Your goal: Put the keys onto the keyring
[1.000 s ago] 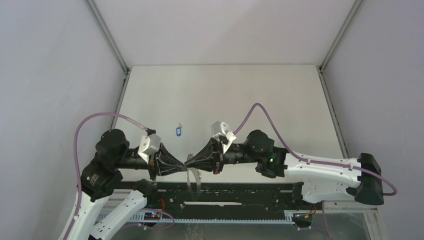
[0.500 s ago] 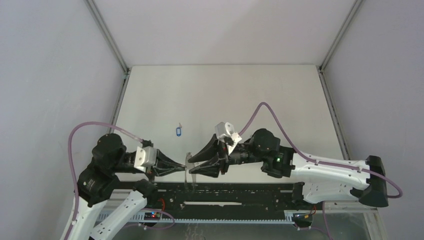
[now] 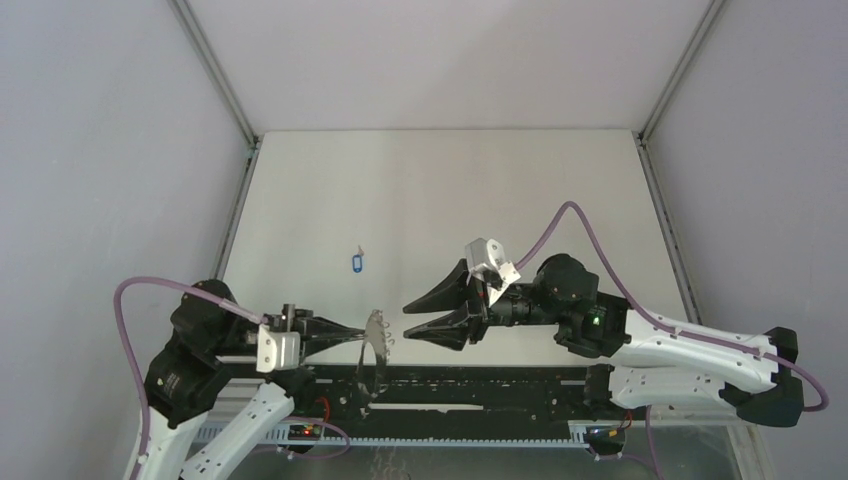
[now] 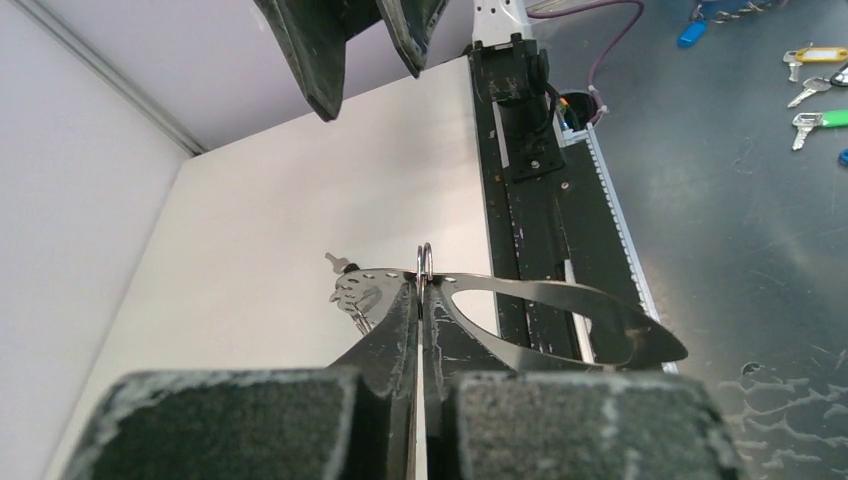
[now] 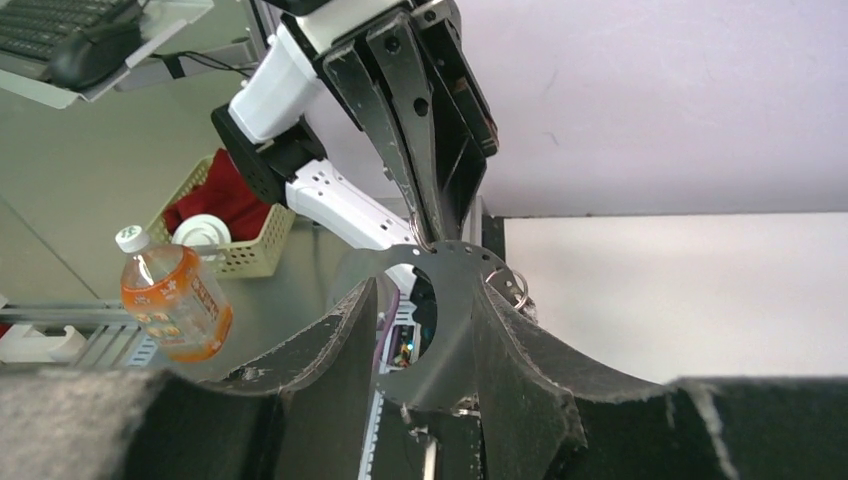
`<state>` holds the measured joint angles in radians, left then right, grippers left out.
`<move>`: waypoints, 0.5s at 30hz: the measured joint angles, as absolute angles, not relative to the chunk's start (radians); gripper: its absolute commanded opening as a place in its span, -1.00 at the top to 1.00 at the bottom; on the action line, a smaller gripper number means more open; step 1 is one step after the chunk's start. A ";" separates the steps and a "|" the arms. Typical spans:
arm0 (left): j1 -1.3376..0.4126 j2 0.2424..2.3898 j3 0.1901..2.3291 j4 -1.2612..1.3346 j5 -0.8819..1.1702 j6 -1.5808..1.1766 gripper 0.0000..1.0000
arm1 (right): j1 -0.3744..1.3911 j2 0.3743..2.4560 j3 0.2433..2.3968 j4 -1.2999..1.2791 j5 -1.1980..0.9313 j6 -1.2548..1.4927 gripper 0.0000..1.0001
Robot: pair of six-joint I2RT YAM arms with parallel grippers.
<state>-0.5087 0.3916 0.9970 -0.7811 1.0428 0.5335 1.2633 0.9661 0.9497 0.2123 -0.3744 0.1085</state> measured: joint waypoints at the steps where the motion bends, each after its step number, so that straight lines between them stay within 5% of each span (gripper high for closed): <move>1: -0.509 0.393 0.997 -0.781 1.040 0.533 1.00 | 1.263 0.966 0.950 0.202 -0.371 0.107 0.04; 15: -0.509 0.481 0.997 -0.781 0.838 0.223 1.00 | 1.187 0.946 0.973 -0.036 -0.170 0.123 -0.02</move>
<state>-0.5087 0.4812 0.9970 -0.7807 0.8375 0.2226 1.1870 0.9459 0.9733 -0.0357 -0.1703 0.1226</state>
